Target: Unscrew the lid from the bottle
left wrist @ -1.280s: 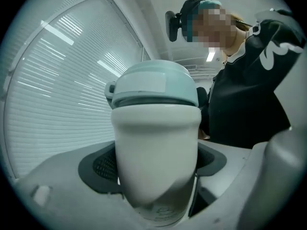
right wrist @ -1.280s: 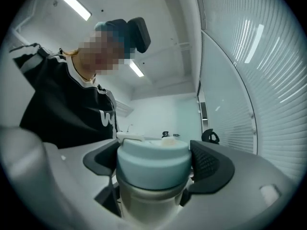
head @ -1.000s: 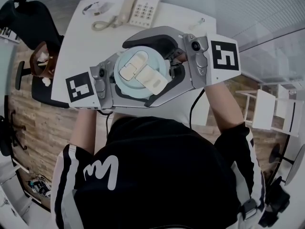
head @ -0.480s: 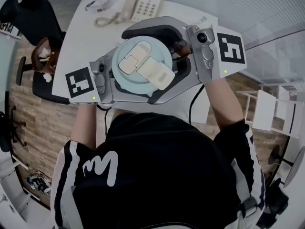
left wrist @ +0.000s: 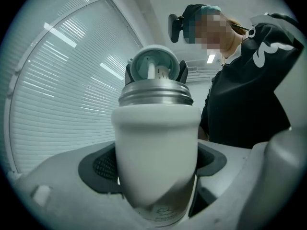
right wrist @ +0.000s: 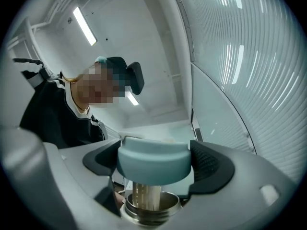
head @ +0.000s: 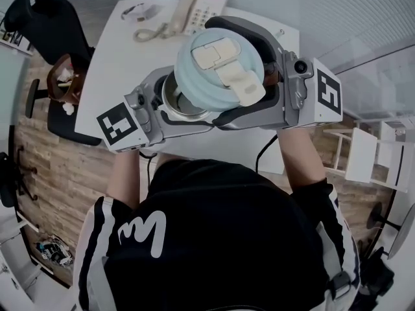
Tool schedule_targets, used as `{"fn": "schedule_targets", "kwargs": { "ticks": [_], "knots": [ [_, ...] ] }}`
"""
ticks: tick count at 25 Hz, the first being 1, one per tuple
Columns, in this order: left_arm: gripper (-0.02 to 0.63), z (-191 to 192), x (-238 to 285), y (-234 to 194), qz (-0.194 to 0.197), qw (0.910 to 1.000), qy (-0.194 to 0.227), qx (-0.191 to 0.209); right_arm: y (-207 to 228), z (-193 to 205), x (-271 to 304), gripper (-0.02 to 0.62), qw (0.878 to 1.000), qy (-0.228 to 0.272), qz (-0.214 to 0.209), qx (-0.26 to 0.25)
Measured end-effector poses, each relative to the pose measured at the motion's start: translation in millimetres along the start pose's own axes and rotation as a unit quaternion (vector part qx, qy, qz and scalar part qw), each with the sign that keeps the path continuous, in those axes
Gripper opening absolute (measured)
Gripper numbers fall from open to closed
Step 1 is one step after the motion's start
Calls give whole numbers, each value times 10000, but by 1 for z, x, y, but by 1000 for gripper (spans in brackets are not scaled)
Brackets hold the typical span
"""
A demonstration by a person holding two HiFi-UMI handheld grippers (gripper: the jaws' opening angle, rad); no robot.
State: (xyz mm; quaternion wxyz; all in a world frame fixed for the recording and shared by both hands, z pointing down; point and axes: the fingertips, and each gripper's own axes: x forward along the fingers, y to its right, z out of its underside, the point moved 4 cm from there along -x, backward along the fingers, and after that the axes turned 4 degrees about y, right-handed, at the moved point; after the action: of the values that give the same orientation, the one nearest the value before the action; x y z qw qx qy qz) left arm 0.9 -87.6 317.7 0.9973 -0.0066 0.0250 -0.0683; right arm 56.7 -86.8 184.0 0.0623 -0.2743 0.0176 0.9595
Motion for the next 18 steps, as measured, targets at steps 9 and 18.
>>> {"fn": "schedule_targets", "kwargs": {
  "ticks": [9,18],
  "knots": [
    [436,5,-9,-3,-235,9996,48,136,12,4,-21,445,9960,568,693,51],
    [436,8,-8,-5,-456,9987,-33,236,16,7,-33,445,9911,813,1038,179]
  ]
}}
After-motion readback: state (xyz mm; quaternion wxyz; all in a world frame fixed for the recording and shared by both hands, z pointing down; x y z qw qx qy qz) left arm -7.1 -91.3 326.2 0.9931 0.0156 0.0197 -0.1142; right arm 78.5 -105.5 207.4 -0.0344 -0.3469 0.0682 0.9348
